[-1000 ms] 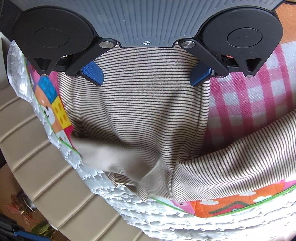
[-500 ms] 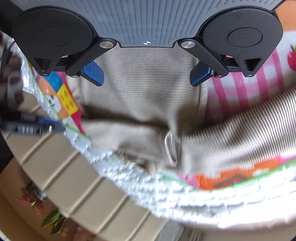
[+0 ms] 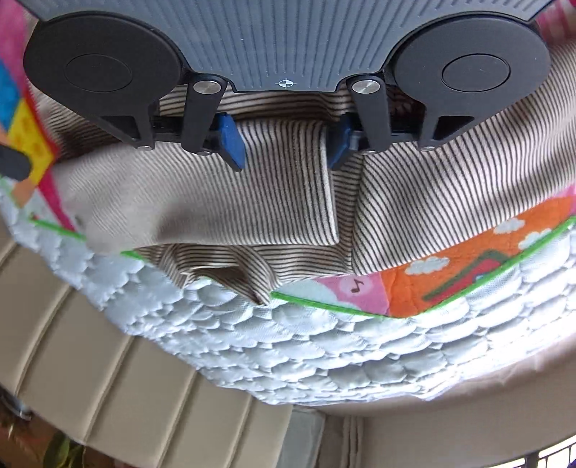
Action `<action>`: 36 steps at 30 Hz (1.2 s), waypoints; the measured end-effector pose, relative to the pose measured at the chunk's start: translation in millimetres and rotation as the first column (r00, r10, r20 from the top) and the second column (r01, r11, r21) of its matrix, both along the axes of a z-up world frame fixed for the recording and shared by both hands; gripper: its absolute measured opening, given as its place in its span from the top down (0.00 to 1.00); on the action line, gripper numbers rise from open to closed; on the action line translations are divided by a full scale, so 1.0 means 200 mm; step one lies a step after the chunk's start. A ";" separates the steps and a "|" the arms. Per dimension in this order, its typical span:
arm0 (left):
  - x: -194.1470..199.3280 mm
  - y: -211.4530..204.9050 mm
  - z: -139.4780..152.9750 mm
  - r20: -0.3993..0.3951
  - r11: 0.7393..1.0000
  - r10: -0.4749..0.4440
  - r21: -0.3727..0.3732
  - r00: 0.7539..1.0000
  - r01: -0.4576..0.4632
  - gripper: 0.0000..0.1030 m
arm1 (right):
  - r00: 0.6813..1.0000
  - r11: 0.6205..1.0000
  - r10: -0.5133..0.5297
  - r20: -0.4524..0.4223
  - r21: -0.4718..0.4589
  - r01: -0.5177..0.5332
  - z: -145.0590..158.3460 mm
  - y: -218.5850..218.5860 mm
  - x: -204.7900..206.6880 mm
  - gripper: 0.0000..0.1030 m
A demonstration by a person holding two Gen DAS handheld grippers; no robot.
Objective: Fold clothes
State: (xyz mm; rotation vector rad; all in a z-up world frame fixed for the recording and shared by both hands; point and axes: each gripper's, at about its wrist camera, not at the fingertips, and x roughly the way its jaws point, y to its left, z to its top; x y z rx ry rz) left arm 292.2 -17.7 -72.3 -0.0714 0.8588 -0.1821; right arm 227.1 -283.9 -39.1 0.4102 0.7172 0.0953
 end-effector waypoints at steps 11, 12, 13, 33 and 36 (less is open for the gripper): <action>0.13 0.02 0.09 0.046 0.982 0.027 0.184 0.999 -0.035 0.93 | 0.999 0.998 -0.045 -0.013 0.048 0.046 -0.01 -0.05 0.02 0.50; 0.12 0.03 0.05 0.034 0.979 0.018 0.204 0.999 -0.025 0.88 | 0.999 0.998 -0.046 -0.017 0.043 0.047 -0.01 -0.05 0.02 0.49; 0.09 0.04 0.04 0.044 0.976 0.009 0.217 0.999 -0.018 0.84 | 0.999 0.998 -0.047 -0.023 0.042 0.047 -0.02 -0.05 0.02 0.48; -0.68 1.27 0.02 -0.421 0.536 0.625 -0.382 0.658 -0.753 0.44 | 1.000 0.999 0.004 -0.007 0.045 -0.003 0.04 0.03 -0.05 0.38; -0.70 1.29 -0.04 -0.430 0.460 0.667 -0.404 0.608 -0.791 0.44 | 1.000 0.998 -0.008 -0.005 0.062 0.008 0.04 0.01 -0.05 0.38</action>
